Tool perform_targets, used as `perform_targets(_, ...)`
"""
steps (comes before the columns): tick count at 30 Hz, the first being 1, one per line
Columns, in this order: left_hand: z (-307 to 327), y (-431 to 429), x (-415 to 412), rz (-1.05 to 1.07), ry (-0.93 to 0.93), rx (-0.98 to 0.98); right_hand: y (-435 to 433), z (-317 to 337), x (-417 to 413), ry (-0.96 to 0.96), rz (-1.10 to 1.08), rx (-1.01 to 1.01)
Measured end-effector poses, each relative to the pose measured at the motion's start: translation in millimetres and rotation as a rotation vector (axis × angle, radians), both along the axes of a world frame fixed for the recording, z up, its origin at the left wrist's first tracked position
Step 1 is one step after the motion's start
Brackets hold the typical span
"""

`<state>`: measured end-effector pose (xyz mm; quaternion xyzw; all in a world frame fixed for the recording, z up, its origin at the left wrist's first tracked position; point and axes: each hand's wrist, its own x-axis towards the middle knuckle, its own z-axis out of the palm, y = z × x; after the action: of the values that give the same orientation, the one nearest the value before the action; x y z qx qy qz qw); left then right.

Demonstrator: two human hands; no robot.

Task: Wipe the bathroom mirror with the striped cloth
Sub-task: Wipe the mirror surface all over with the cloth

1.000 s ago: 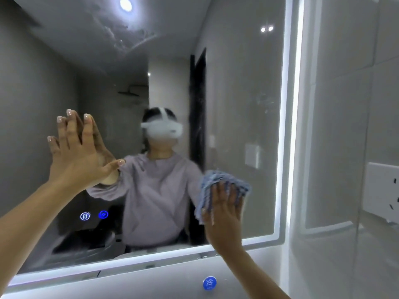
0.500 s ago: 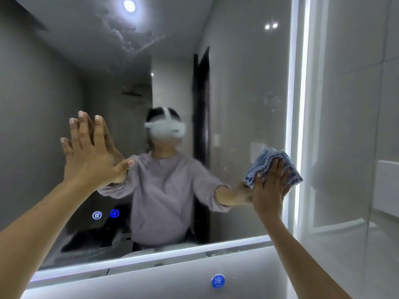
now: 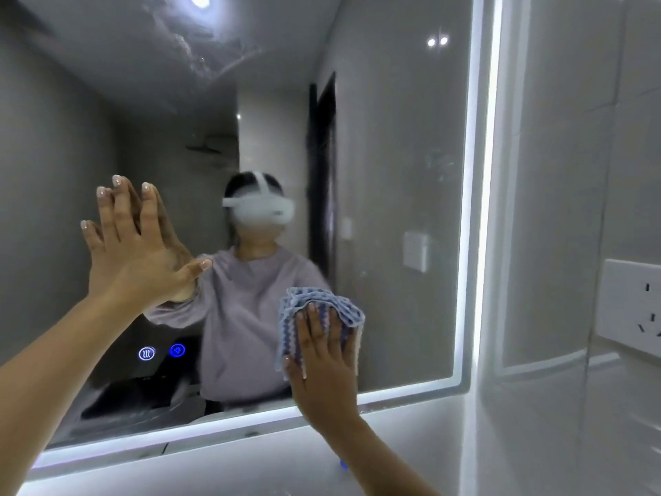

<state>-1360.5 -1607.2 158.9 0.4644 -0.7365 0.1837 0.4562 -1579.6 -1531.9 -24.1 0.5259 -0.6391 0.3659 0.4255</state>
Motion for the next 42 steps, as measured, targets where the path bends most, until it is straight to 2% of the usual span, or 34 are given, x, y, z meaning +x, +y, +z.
perform_targets(6, 0.7, -0.6, 1.7, -0.010, -0.009, 0.004, -1.2, 8.5, -19.3, -0.015, -0.066, -0.012)
perform_targets(11, -0.2, -0.6, 2.9, -0.023, -0.009, 0.004, 18.5, 54.3, -79.9, -0.552, -0.136, -0.213)
perform_targets(13, 0.0, -1.2, 2.5, -0.024, -0.012, 0.005, 20.5, 60.8, -90.6, -0.647, -0.125, -0.240)
perform_targets(19, -0.1, -2.3, 2.4, -0.033, -0.022, 0.021, 8.3, 52.0, -68.8, -0.509, -0.153, -0.304)
perform_targets(24, -1.1, -3.8, 2.9, -0.030, -0.026, 0.020, -6.4, 3.4, -2.2, -0.174, -0.080, -0.146)
perform_targets(26, -0.8, -4.0, 2.7, -0.028, -0.025, 0.019, -14.5, -25.3, 25.0, -0.105, -0.062, -0.081)
perform_targets(28, -1.0, -4.4, 2.6, -0.031, -0.025, 0.018, -22.9, -40.4, 40.0, -0.117, -0.076, -0.057)
perform_targets(33, -1.4, -7.0, 3.4, -0.035, -0.026, 0.003, -35.5, -22.0, 63.4, -0.349, -0.148, -0.041)
perform_targets(38, -2.1, -8.1, 3.1, -0.034, -0.026, -0.008, -46.3, 32.7, 77.0, -0.773, -0.077, -0.189)
perform_targets(42, -1.6, -5.6, 4.1, -0.041, -0.020, 0.002, -36.2, 85.1, 47.7, -1.059, 0.012, -0.286)
